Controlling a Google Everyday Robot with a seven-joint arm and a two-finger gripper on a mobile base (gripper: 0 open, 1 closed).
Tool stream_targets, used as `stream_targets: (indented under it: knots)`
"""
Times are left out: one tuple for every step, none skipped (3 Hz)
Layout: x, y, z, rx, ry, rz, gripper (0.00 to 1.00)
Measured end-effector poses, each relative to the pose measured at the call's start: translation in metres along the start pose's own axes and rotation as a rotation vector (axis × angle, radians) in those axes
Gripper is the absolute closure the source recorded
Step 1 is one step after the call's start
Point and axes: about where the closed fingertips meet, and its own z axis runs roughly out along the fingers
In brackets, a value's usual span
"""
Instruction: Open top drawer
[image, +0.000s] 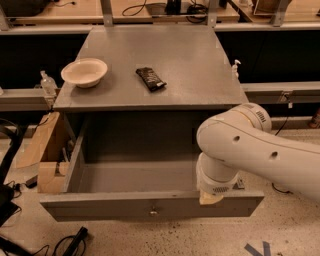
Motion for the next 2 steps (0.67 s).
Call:
stream_targets:
  knots:
    - [-0.0094,0.0326,-0.0039,-0.029,-0.003,-0.003,1.0]
    - [-0.0094,0.0326,-0.0039,-0.029,-0.003,-0.003,1.0]
